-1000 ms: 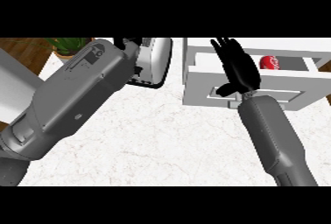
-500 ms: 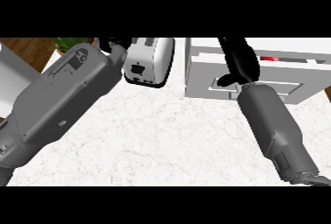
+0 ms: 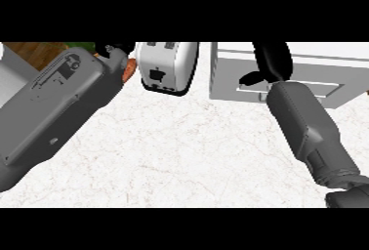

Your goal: Pick up the can, place it into the drawer and close the drawer

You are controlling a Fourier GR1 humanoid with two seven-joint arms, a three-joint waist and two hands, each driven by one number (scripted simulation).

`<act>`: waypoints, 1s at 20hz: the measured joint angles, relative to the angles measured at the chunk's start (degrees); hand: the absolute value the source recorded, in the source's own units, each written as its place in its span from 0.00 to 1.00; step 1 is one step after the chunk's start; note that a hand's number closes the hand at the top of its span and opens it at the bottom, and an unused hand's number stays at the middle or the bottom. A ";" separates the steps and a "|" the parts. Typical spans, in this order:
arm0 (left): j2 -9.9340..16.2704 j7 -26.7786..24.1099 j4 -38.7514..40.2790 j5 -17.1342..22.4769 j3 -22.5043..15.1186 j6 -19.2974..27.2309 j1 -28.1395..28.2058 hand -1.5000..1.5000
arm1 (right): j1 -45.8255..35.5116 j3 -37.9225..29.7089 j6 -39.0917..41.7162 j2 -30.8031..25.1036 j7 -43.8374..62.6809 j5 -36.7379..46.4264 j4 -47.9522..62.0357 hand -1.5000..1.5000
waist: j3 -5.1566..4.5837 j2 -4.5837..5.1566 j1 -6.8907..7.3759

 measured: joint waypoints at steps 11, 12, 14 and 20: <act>1.70 1.97 -3.90 -1.36 0.13 -0.31 1.60 0.00 | -7.10 -0.80 0.50 -1.86 2.07 1.80 8.57 0.00 | 0.45 1.24 1.22; 1.92 2.35 -4.46 -1.47 0.02 -0.19 1.68 0.00 | -7.64 -0.86 1.10 -1.62 2.01 1.76 9.10 0.00 | 0.47 1.22 1.42; 2.33 2.56 -5.30 -1.72 0.04 -0.19 2.06 0.00 | -8.40 -1.67 2.58 -1.38 0.05 0.70 9.97 0.00 | 0.47 1.27 1.57; 2.83 2.93 -6.54 -2.10 0.24 -0.02 3.08 0.00 | -9.92 -9.03 7.75 -0.52 -7.97 -7.40 10.85 0.00 | 0.61 1.75 1.00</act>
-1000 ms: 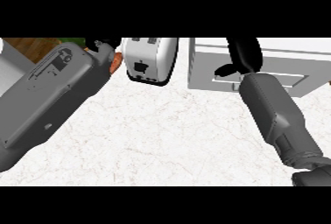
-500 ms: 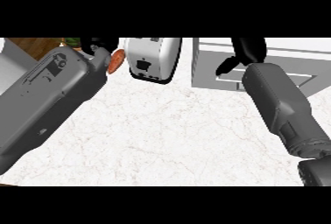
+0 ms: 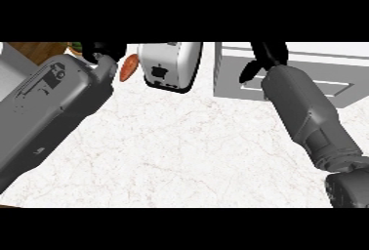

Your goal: Pick up the can, place it into the drawer and close the drawer

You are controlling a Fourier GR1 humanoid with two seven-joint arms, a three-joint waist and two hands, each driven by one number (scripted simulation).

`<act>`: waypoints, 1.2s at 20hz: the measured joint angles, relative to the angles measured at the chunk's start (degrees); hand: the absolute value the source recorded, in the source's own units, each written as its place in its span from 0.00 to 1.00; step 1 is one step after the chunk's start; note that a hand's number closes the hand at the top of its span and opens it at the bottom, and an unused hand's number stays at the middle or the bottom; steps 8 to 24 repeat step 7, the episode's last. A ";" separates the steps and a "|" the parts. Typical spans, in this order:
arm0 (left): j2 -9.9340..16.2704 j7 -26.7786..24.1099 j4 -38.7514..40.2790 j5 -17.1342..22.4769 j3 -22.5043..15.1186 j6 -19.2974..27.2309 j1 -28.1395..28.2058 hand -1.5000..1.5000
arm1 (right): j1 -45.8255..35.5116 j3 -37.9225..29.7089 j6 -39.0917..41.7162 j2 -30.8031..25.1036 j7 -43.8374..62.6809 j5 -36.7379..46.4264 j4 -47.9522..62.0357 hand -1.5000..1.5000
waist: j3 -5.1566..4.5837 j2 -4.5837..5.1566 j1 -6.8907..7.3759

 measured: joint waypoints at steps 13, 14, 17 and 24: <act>0.71 0.85 -2.55 -0.39 -0.07 0.48 1.23 0.00 | -1.03 -10.41 5.67 0.22 -6.58 -11.04 -0.56 0.00 | -0.04 -0.59 -0.20; 0.71 0.85 -2.55 -0.39 -0.07 0.48 1.23 0.00 | -1.03 -10.41 5.67 0.22 -6.58 -11.04 -0.56 0.00 | -0.04 -0.59 -0.20; 0.71 0.85 -2.55 -0.39 -0.07 0.48 1.23 0.00 | -1.03 -10.41 5.67 0.22 -6.58 -11.04 -0.56 0.00 | -0.04 -0.59 -0.20; 0.71 0.85 -2.55 -0.39 -0.07 0.48 1.23 0.00 | -1.03 -10.41 5.67 0.22 -6.58 -11.04 -0.56 0.00 | -0.04 -0.59 -0.20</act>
